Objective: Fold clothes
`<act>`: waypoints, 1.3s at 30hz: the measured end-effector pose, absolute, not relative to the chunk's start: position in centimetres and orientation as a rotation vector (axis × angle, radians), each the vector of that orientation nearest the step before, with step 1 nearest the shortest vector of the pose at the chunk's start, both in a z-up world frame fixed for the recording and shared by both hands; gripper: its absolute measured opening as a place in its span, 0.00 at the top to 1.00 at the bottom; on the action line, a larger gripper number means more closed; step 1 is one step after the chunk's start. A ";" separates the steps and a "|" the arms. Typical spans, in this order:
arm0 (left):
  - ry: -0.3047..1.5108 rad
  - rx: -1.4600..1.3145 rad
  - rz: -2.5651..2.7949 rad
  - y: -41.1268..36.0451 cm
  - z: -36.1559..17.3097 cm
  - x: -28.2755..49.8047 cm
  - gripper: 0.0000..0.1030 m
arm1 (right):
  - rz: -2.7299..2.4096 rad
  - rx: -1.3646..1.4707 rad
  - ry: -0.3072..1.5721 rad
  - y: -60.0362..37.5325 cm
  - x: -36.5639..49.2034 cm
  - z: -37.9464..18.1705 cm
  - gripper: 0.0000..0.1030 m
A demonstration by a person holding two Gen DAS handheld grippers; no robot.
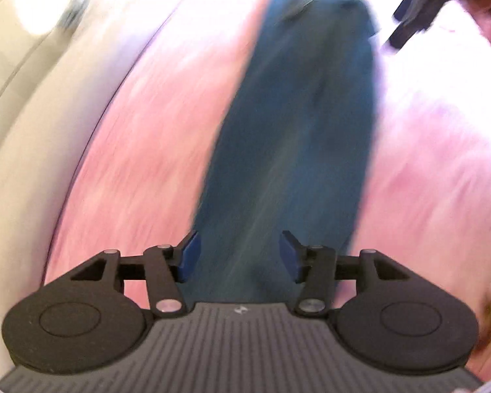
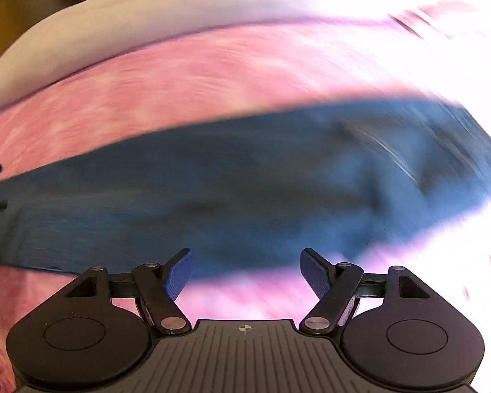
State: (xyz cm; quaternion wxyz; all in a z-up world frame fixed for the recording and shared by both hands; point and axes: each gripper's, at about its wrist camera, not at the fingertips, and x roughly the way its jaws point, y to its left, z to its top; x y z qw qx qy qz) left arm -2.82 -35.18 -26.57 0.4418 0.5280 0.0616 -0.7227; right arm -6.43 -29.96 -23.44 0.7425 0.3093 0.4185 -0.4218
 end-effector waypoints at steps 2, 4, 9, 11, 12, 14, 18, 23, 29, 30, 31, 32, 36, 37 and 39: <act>0.027 1.348 -1.914 -36.2 -27.6 -8.6 0.52 | -0.994 0.776 0.893 -30.0 -10.0 -24.2 0.27; -0.093 1.396 -1.991 -37.2 -29.3 -13.4 0.52 | -1.042 0.848 0.867 -30.3 -13.1 -24.8 0.27; -0.357 1.624 -2.007 -40.0 -34.9 -21.2 0.63 | -1.075 0.939 0.783 -30.6 -17.6 -25.6 0.27; -0.311 1.667 -1.997 -41.8 -35.3 -22.0 0.89 | -1.060 0.969 0.752 -30.6 -18.6 -25.9 0.27; -0.225 1.655 -2.009 -42.8 -34.6 -21.8 0.94 | -1.048 0.985 0.734 -30.7 -18.9 -26.1 0.27; 0.011 1.564 -2.043 -45.1 -32.6 -20.2 0.97 | -1.020 1.003 0.684 -30.7 -19.2 -26.3 0.27; 0.478 1.318 -2.071 -49.5 -29.0 -15.9 0.97 | -0.976 1.019 0.588 -30.9 -18.7 -26.9 0.26; 0.863 1.122 -2.103 -52.5 -28.2 -12.2 0.98 | -0.958 1.051 0.464 -31.8 -16.3 -27.7 0.24; 1.021 1.062 -2.130 -53.5 -27.6 -10.6 0.99 | -1.010 1.096 0.390 -32.4 -14.2 -28.2 0.24; 0.983 1.081 -2.128 -53.5 -27.3 -10.8 0.99 | -1.039 1.096 0.391 -32.4 -14.1 -28.3 0.24; 0.936 1.105 -2.135 -53.3 -27.0 -11.0 0.99 | -1.080 1.113 0.366 -32.2 -14.6 -28.2 0.24; 0.874 1.140 -2.156 -52.9 -26.9 -11.6 0.99 | -1.124 1.134 0.333 -31.9 -15.2 -28.1 0.24; 0.504 1.306 -2.194 -50.8 -27.0 -15.1 0.91 | -1.109 1.205 0.176 -30.9 -17.7 -27.2 0.24; 0.401 1.345 -2.179 -50.2 -27.4 -16.0 0.88 | -1.113 1.185 0.198 -31.0 -17.8 -26.9 0.24; 0.205 1.417 -2.135 -49.1 -28.2 -17.7 0.85 | -1.127 1.149 0.243 -31.1 -17.9 -26.5 0.24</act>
